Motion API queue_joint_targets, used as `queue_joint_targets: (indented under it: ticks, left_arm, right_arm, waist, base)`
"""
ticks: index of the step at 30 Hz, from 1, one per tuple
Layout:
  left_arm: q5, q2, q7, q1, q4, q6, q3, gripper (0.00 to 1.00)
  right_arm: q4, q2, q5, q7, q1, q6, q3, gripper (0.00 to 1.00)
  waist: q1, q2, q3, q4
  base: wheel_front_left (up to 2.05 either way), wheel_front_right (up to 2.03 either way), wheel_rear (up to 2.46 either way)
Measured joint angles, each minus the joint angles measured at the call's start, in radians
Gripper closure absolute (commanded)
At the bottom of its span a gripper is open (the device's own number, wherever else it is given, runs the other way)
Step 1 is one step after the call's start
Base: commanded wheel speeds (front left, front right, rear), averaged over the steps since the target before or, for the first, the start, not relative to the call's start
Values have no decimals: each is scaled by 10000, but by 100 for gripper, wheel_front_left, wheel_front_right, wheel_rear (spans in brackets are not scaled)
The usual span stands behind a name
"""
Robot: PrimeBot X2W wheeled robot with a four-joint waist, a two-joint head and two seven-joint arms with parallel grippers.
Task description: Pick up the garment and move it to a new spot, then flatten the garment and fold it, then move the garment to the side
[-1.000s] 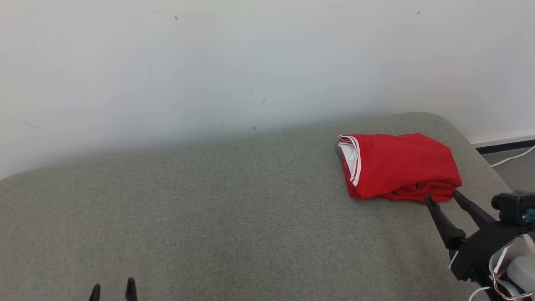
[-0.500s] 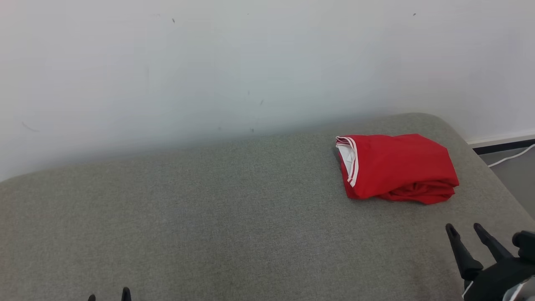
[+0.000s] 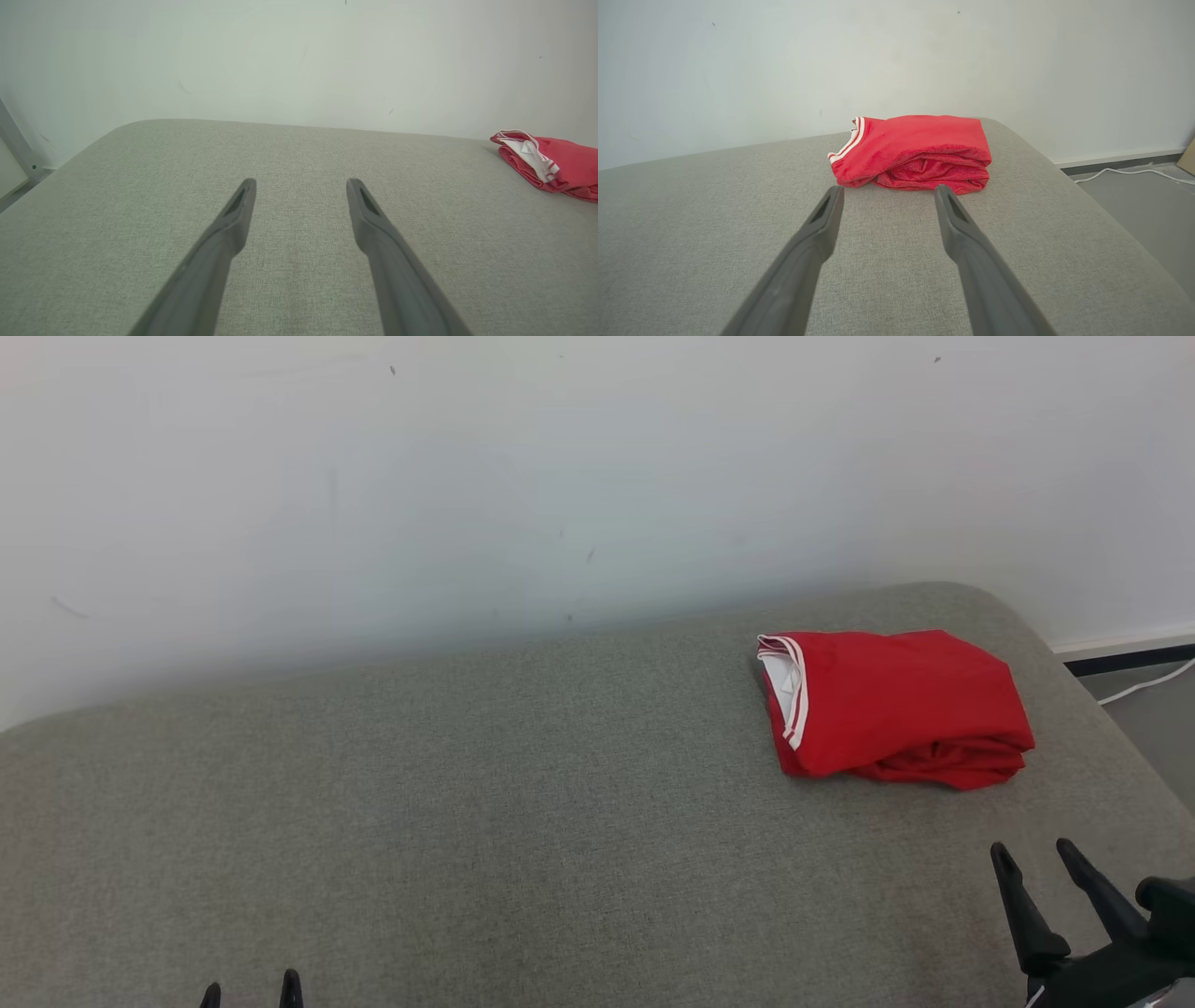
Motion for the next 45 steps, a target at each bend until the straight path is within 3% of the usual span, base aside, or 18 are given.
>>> queue_joint_targets:
  ticks: [17,45]
  left_arm:
    - [305,-79,291,-179,-270,0,-44,0]
    - [451,-77,514,-257,-288,0,-119,0]
  right_arm:
    - [-819,757,-1710,-2,634,-2,-1321,0]
    - [-1304,1267,-2535,-4,1027,-2,-1935,0]
  waist:
    - [0,0,62,178]
    - [0,0,5,302]
  base:
    - [0,0,0]
    - [0,0,0]
